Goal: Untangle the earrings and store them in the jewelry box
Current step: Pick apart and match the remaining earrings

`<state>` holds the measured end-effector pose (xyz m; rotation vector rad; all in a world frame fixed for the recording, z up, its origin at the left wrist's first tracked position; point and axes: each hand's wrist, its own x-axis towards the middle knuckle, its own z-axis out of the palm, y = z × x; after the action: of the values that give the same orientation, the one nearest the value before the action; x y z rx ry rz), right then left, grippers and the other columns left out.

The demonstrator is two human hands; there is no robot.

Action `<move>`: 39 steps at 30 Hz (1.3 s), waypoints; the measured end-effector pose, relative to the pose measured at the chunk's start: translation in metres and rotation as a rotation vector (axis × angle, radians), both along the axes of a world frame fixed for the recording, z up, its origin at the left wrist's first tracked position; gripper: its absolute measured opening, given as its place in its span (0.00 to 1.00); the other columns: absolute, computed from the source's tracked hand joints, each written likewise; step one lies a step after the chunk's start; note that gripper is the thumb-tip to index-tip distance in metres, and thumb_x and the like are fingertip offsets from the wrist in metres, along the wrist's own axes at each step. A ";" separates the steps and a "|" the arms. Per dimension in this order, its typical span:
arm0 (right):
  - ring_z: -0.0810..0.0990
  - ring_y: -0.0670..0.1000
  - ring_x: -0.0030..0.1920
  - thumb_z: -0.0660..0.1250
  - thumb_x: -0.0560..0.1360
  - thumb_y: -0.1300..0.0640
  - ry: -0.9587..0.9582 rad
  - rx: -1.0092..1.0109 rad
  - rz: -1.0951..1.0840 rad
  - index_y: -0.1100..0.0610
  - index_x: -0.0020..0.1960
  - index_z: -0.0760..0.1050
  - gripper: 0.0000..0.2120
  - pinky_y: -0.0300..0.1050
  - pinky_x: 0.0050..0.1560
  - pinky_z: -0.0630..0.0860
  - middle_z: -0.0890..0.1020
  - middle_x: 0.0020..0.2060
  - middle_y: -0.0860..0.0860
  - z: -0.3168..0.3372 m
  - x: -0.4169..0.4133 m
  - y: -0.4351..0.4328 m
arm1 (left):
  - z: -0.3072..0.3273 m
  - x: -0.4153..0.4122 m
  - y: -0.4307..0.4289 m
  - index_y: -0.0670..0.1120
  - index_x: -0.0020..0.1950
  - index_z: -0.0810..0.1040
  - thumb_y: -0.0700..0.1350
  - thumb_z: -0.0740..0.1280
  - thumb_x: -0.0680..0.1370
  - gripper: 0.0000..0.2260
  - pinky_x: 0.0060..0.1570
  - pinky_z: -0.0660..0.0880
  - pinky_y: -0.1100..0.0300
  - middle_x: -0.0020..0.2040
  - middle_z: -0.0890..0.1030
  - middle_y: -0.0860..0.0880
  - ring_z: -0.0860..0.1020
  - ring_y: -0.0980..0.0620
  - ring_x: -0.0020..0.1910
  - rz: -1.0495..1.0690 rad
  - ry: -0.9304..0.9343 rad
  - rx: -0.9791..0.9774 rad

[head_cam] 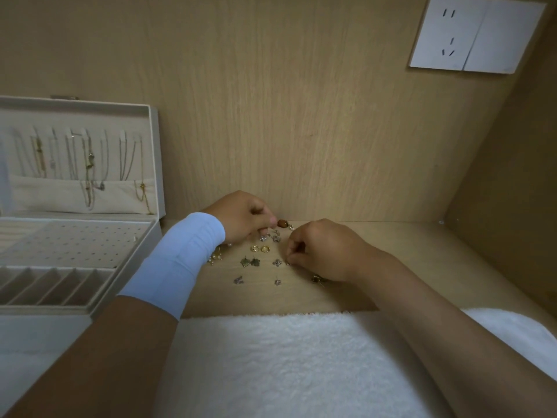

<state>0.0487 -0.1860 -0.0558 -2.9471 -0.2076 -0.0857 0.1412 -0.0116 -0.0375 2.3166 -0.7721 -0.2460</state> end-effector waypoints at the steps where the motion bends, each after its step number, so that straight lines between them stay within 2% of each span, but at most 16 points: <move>1: 0.80 0.45 0.47 0.69 0.77 0.51 -0.010 0.011 0.005 0.47 0.46 0.83 0.04 0.46 0.49 0.78 0.84 0.44 0.42 -0.002 0.001 0.002 | 0.000 0.000 0.000 0.54 0.43 0.84 0.50 0.68 0.79 0.07 0.33 0.71 0.63 0.37 0.84 0.57 0.74 0.57 0.31 -0.006 0.009 -0.011; 4: 0.81 0.43 0.46 0.72 0.75 0.49 -0.031 0.110 0.000 0.47 0.46 0.84 0.03 0.45 0.50 0.79 0.85 0.43 0.41 -0.005 0.004 0.001 | 0.002 -0.002 -0.002 0.54 0.48 0.84 0.50 0.68 0.79 0.06 0.28 0.69 0.71 0.30 0.80 0.63 0.72 0.65 0.25 -0.041 0.032 -0.027; 6: 0.81 0.39 0.45 0.74 0.74 0.48 -0.019 0.248 -0.019 0.47 0.48 0.85 0.05 0.42 0.50 0.78 0.85 0.43 0.41 -0.003 0.004 -0.004 | 0.003 -0.004 -0.001 0.55 0.49 0.84 0.51 0.68 0.79 0.05 0.27 0.68 0.70 0.29 0.80 0.63 0.73 0.65 0.25 -0.058 0.043 -0.034; 9: 0.78 0.34 0.36 0.75 0.74 0.52 -0.106 0.462 -0.039 0.49 0.50 0.84 0.06 0.30 0.41 0.71 0.84 0.42 0.43 0.007 0.004 -0.012 | 0.004 -0.005 0.000 0.55 0.52 0.82 0.48 0.68 0.79 0.05 0.29 0.71 0.65 0.39 0.85 0.59 0.79 0.60 0.33 -0.071 0.110 -0.105; 10: 0.77 0.34 0.32 0.76 0.74 0.54 -0.149 0.556 -0.040 0.51 0.51 0.84 0.07 0.27 0.37 0.68 0.84 0.42 0.45 0.011 0.003 -0.012 | 0.005 -0.007 -0.001 0.53 0.54 0.81 0.46 0.67 0.80 0.05 0.28 0.70 0.67 0.40 0.85 0.58 0.79 0.59 0.33 -0.074 0.137 -0.140; 13: 0.74 0.38 0.24 0.79 0.70 0.58 -0.250 0.754 -0.022 0.54 0.51 0.83 0.11 0.27 0.30 0.67 0.85 0.41 0.48 0.019 0.003 -0.013 | 0.008 -0.013 -0.008 0.49 0.57 0.79 0.44 0.65 0.81 0.07 0.25 0.68 0.69 0.36 0.85 0.58 0.79 0.60 0.31 -0.065 0.186 -0.253; 17: 0.73 0.40 0.23 0.80 0.69 0.55 -0.340 0.733 -0.059 0.52 0.46 0.84 0.07 0.29 0.28 0.67 0.85 0.40 0.46 0.020 0.002 -0.014 | 0.010 -0.020 -0.018 0.46 0.59 0.79 0.44 0.65 0.81 0.08 0.24 0.67 0.67 0.42 0.86 0.52 0.81 0.54 0.31 -0.031 0.261 -0.421; 19: 0.74 0.40 0.24 0.80 0.69 0.54 -0.367 0.740 -0.076 0.50 0.43 0.85 0.05 0.28 0.29 0.67 0.85 0.36 0.42 0.022 0.000 -0.016 | 0.011 -0.024 -0.021 0.46 0.58 0.80 0.44 0.65 0.81 0.08 0.23 0.66 0.67 0.40 0.86 0.53 0.82 0.54 0.30 -0.010 0.259 -0.434; 22: 0.72 0.42 0.22 0.79 0.69 0.54 -0.384 0.721 -0.075 0.47 0.40 0.83 0.06 0.31 0.28 0.67 0.80 0.27 0.34 0.025 -0.003 -0.017 | 0.014 -0.029 -0.025 0.45 0.56 0.80 0.44 0.64 0.82 0.07 0.22 0.65 0.67 0.38 0.86 0.54 0.82 0.53 0.28 0.012 0.251 -0.449; 27: 0.69 0.43 0.21 0.78 0.71 0.57 -0.382 0.745 -0.077 0.52 0.42 0.84 0.04 0.30 0.27 0.65 0.77 0.23 0.34 0.026 -0.003 -0.018 | 0.019 -0.040 -0.026 0.48 0.56 0.80 0.46 0.65 0.81 0.07 0.24 0.67 0.67 0.43 0.86 0.53 0.83 0.52 0.30 0.025 0.246 -0.444; 29: 0.69 0.43 0.21 0.78 0.72 0.56 -0.376 0.755 -0.069 0.53 0.44 0.85 0.03 0.31 0.26 0.65 0.78 0.24 0.35 0.027 -0.003 -0.020 | 0.021 -0.043 -0.024 0.48 0.57 0.80 0.45 0.67 0.80 0.07 0.24 0.67 0.68 0.42 0.87 0.54 0.82 0.52 0.30 0.025 0.250 -0.440; 33: 0.71 0.42 0.24 0.79 0.70 0.56 -0.330 0.742 -0.001 0.52 0.46 0.85 0.06 0.32 0.28 0.68 0.86 0.40 0.43 0.025 -0.003 -0.017 | 0.017 -0.046 -0.019 0.47 0.58 0.78 0.44 0.64 0.81 0.07 0.23 0.66 0.68 0.40 0.87 0.52 0.83 0.51 0.30 0.026 0.233 -0.405; 36: 0.71 0.40 0.24 0.78 0.71 0.59 -0.278 0.772 0.026 0.54 0.46 0.86 0.04 0.30 0.30 0.68 0.86 0.37 0.44 0.025 -0.003 -0.017 | 0.012 -0.049 -0.014 0.48 0.60 0.76 0.44 0.63 0.82 0.07 0.23 0.66 0.67 0.39 0.86 0.53 0.83 0.51 0.29 0.005 0.219 -0.387; 39: 0.71 0.40 0.24 0.77 0.72 0.60 -0.205 0.719 0.091 0.53 0.45 0.87 0.03 0.30 0.31 0.68 0.86 0.36 0.45 0.027 -0.006 -0.016 | 0.006 -0.050 -0.008 0.51 0.60 0.75 0.44 0.63 0.82 0.08 0.32 0.69 0.64 0.41 0.87 0.51 0.84 0.51 0.32 -0.013 0.155 -0.299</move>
<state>0.0431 -0.2023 -0.0288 -2.2079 -0.2703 -0.3659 0.0914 -0.0192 -0.0318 1.9870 -0.6953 -0.2918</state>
